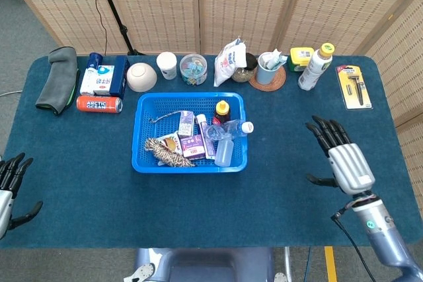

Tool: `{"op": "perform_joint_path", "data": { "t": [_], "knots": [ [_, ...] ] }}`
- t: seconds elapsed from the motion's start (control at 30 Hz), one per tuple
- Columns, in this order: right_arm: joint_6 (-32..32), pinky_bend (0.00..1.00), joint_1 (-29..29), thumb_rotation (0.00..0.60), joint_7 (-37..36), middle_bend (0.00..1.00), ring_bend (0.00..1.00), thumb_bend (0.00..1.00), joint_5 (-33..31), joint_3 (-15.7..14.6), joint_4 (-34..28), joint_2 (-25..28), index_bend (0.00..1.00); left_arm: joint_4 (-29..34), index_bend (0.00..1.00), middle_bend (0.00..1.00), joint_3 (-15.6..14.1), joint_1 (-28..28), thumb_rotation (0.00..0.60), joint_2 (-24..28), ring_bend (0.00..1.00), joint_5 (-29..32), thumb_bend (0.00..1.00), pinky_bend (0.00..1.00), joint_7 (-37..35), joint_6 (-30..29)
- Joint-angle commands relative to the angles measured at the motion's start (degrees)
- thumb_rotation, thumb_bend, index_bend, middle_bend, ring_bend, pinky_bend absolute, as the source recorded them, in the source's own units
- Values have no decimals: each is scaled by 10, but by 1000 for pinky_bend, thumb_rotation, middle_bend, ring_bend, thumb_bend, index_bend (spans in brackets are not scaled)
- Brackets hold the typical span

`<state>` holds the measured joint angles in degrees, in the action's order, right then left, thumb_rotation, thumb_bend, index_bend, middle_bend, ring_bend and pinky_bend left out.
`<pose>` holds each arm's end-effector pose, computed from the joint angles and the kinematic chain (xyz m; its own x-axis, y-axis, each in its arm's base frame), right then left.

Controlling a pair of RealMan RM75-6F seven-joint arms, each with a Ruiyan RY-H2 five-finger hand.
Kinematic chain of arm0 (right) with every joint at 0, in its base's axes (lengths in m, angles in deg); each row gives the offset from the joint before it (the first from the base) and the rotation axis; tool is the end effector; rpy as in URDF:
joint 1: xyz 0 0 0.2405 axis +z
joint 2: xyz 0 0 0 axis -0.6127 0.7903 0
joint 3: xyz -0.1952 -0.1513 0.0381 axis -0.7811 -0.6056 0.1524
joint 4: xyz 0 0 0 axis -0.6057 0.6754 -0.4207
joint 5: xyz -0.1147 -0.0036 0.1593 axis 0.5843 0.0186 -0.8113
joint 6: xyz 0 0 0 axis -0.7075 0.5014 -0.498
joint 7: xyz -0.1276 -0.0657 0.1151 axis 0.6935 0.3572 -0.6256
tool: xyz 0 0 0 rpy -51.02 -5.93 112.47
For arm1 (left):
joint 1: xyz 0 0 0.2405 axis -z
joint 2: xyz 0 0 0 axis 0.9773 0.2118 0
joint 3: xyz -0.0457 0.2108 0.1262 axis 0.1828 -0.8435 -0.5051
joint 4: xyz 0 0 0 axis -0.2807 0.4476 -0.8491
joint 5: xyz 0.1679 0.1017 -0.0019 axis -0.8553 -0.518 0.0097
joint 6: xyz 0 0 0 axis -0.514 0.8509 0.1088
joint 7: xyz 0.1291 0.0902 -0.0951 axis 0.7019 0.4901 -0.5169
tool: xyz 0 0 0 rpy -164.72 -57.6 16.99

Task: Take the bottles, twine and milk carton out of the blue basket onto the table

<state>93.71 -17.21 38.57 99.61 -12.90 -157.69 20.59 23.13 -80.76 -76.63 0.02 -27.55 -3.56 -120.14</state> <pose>-0.1777 -0.3048 0.1542 0.2229 -0.0560 0.9732 -0.9209 -0.3397 0.1914 -0.2864 0.1858 0.1791 0.3730 0.0234 0.9275 0.9271 -0.0487 -0.3716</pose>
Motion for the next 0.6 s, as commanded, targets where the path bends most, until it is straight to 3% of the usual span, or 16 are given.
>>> {"op": "perform_joint_path", "data": {
  "t": [0.03,0.17,0.37,0.6],
  "knots": [
    [-82,44,69,600,-78,0,0,0,-31,31,37,-41,0,-2,0,0,2,4,600,2,0,5,234,0,-4,6],
    [-130,53,119,600,-73,8,0,0,-54,42,92,-85,0,-1,0,0,3,9,600,1,0,13,234,0,-1,20],
    [-151,76,160,600,-55,20,6,0,-78,49,141,-136,0,-1,0,0,6,14,600,-1,0,24,234,0,4,32],
    [-173,198,194,600,-47,69,61,0,-106,56,190,-177,2,0,0,0,11,19,600,-2,0,39,234,0,9,45]
  ]
}}
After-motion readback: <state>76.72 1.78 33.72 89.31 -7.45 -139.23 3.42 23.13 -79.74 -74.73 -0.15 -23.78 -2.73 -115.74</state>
